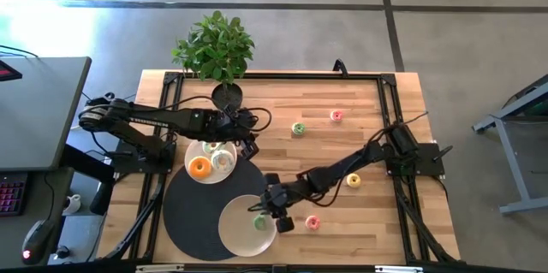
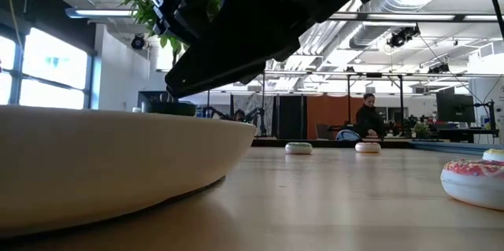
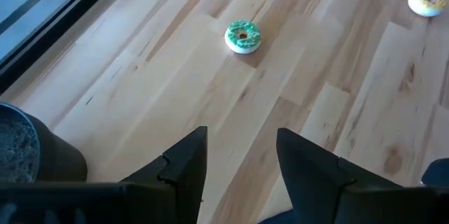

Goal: Pick & Place donuts
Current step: Put the small bottom pink donut on the light brown plate

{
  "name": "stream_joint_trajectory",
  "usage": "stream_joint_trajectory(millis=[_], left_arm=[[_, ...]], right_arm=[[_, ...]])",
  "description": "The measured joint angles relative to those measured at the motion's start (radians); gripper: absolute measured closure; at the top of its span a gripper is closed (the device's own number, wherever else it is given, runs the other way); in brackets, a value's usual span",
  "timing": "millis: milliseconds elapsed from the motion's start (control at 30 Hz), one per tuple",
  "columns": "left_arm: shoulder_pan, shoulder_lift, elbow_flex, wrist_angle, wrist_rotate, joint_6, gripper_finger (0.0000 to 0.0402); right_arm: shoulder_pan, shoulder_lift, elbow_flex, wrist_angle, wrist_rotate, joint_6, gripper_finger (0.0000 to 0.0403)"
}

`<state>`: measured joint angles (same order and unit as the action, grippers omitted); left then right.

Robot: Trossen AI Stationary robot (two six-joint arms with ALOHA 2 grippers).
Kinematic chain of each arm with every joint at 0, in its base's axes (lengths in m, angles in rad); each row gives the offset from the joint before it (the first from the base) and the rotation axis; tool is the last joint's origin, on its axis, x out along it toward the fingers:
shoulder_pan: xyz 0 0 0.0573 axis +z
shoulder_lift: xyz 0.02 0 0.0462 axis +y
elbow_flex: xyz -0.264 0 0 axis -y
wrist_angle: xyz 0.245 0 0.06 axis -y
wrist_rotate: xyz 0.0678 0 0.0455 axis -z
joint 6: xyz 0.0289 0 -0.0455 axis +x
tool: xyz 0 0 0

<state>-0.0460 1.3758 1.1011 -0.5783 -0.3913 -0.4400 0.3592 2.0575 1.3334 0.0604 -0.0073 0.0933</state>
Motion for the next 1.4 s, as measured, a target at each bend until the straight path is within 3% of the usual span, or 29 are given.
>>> stream_joint_trajectory(millis=[233,500,733,900,1067,1400], left_arm=[[0.000,0.000,0.000,0.000,-0.003,0.017,0.0234],[0.000,0.000,0.000,0.000,-0.008,0.017,0.0234],[0.000,0.000,0.000,0.000,-0.008,0.017,0.0234],[0.000,0.000,0.000,0.001,-0.009,0.017,0.0234],[0.000,0.000,0.000,0.001,-0.009,0.016,0.0234],[0.000,0.000,0.000,0.000,-0.006,0.016,0.0234]], right_arm=[[0.001,-0.044,0.003,-0.073,0.009,0.003,0.0275],[0.017,-0.188,0.029,-0.500,-0.078,0.225,0.0274],[0.138,-0.183,0.026,-0.860,-0.119,0.463,0.0274],[0.216,-0.151,0.025,-0.823,-0.052,0.522,0.0274],[0.210,-0.140,0.025,-0.809,0.026,0.508,0.0274],[0.185,-0.090,0.025,-0.800,0.009,0.512,0.0274]])
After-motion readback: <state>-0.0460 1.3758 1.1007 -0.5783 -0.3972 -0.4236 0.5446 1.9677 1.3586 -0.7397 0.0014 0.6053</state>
